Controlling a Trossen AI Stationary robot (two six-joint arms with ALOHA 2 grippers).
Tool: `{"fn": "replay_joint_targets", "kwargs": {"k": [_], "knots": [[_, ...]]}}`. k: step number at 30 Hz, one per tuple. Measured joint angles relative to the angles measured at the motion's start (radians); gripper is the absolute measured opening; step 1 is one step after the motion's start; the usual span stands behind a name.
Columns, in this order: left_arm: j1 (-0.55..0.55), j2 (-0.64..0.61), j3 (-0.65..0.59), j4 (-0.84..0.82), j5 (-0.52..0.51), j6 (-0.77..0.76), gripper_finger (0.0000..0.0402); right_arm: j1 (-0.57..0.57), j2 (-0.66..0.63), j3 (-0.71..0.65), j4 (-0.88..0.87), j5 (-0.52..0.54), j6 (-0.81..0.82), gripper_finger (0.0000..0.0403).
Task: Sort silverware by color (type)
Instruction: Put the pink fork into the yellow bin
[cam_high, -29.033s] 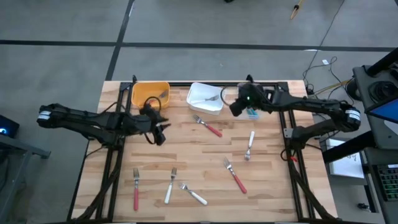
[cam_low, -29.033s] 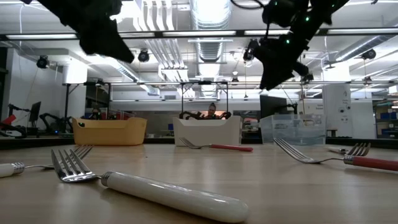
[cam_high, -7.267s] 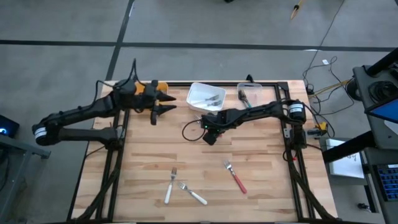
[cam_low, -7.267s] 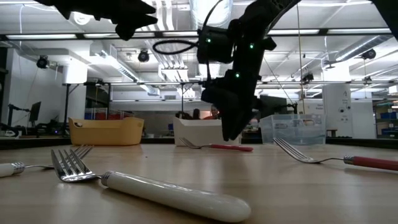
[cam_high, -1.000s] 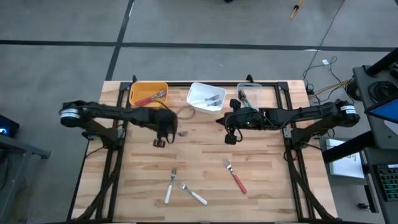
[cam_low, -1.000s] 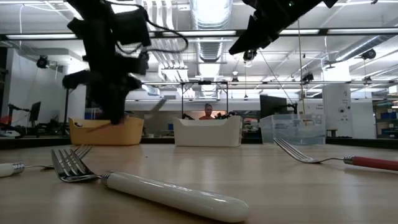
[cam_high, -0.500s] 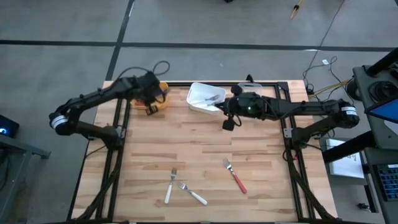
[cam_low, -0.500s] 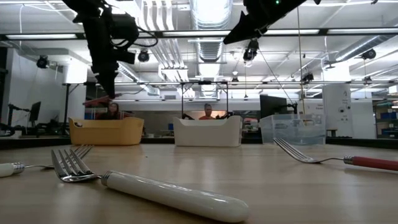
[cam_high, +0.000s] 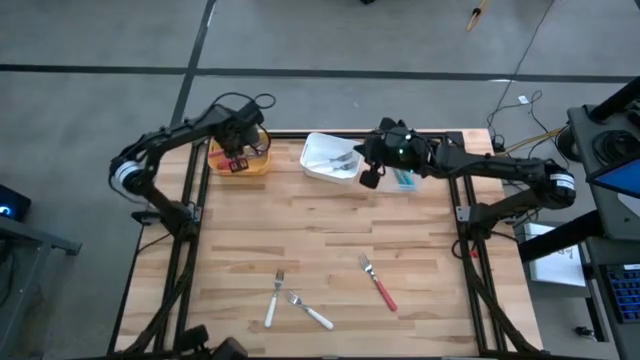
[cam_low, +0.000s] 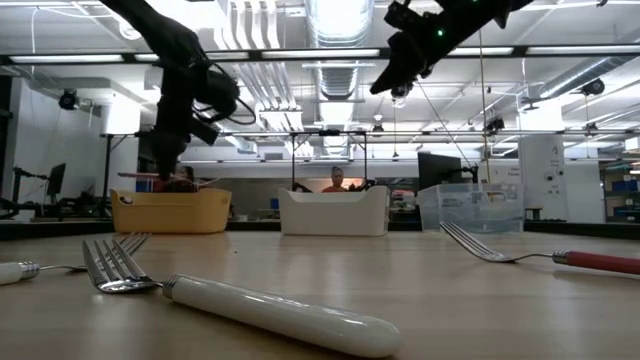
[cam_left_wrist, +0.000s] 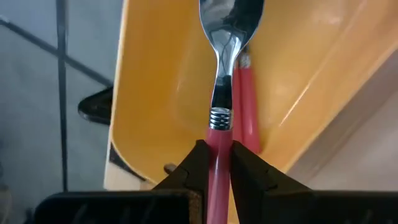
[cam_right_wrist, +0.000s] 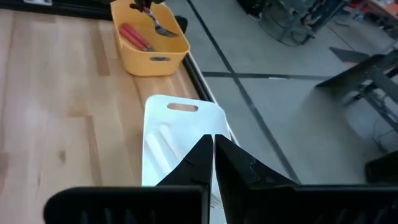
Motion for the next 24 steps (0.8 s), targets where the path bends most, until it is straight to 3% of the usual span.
{"fn": "replay_joint_targets", "kwargs": {"k": [6,18,24], "knots": [[0.011,0.091,0.021,-0.029,-0.013,0.012,0.0027,-0.078,0.0,-0.009,0.001,-0.156,-0.009,0.0009],[0.012,0.247,0.166,-0.105,-0.013,0.004,0.0029,-0.111,0.002,-0.045,-0.003,-0.162,-0.034,0.0009],[0.014,0.275,0.177,-0.129,-0.011,0.002,0.0043,-0.111,0.002,-0.047,-0.007,-0.162,-0.034,0.0009]]}}
